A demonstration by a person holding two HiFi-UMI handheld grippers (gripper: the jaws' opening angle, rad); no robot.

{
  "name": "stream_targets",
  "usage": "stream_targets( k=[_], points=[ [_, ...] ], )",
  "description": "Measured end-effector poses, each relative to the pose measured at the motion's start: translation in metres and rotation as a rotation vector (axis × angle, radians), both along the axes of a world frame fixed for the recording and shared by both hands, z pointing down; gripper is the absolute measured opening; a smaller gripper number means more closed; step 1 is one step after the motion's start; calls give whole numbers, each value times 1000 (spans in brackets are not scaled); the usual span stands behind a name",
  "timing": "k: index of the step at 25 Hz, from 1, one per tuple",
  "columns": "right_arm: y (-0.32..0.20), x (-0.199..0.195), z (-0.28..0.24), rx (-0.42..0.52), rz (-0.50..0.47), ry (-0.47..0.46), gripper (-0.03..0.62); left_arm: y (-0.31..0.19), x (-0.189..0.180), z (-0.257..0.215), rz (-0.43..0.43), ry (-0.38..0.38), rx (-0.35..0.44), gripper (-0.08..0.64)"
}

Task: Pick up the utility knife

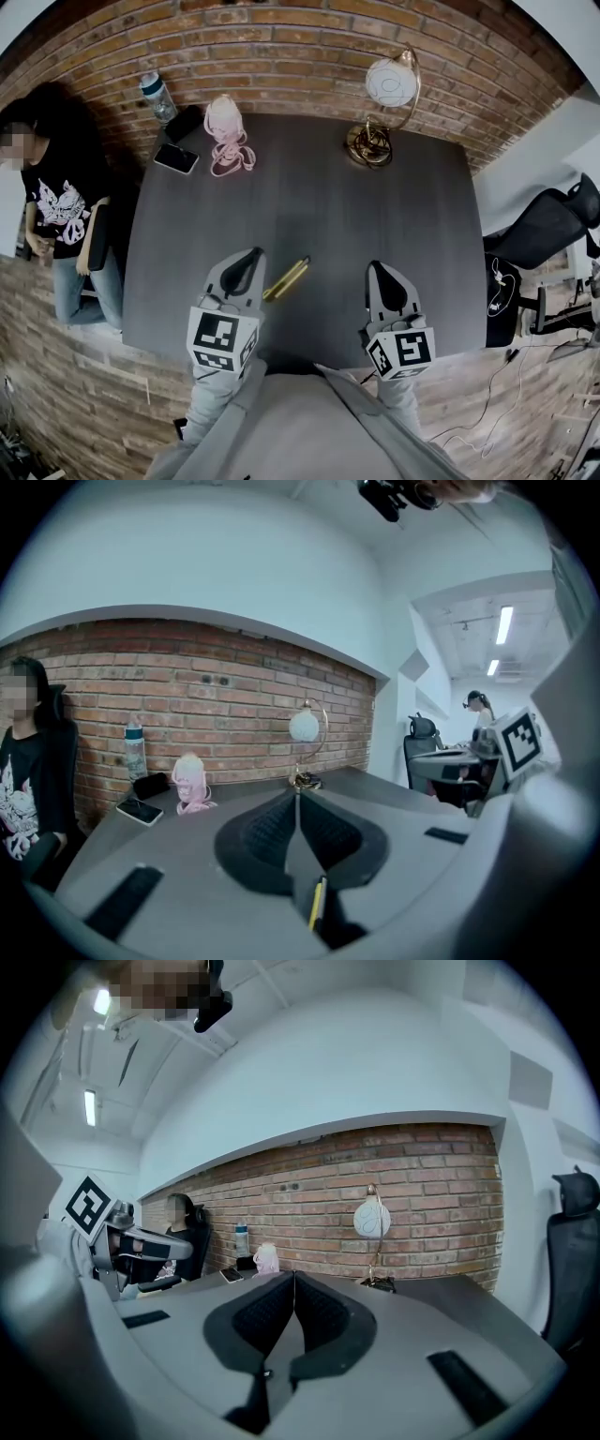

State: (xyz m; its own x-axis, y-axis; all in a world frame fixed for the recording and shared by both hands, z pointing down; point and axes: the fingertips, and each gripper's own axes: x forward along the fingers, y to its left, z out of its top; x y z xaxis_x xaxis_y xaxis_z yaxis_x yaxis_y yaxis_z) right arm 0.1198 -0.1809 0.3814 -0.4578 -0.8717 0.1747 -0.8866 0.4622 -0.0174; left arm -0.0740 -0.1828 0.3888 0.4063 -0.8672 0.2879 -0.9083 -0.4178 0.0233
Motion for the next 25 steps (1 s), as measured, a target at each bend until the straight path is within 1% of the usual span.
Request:
stream_targets(
  k=[5, 14, 15, 16, 19, 25],
  points=[
    [1, -1, 6, -19, 8, -5, 17, 2, 7, 12, 40, 10, -36, 20],
    [4, 4, 17, -47, 29, -6, 18, 0, 13, 35, 77, 10, -95, 24],
    [5, 5, 19, -52, 32, -6, 18, 0, 15, 41, 88, 11, -109, 47],
    [5, 5, 20, -55, 34, -5, 18, 0, 17, 46, 99, 10, -124, 89],
    [7, 6, 23, -64, 38, -3, 18, 1, 24, 65, 130, -8, -163, 100],
    [11, 13, 38, -101, 64, 0, 17, 3, 36, 104, 197, -51, -241, 150]
  ],
)
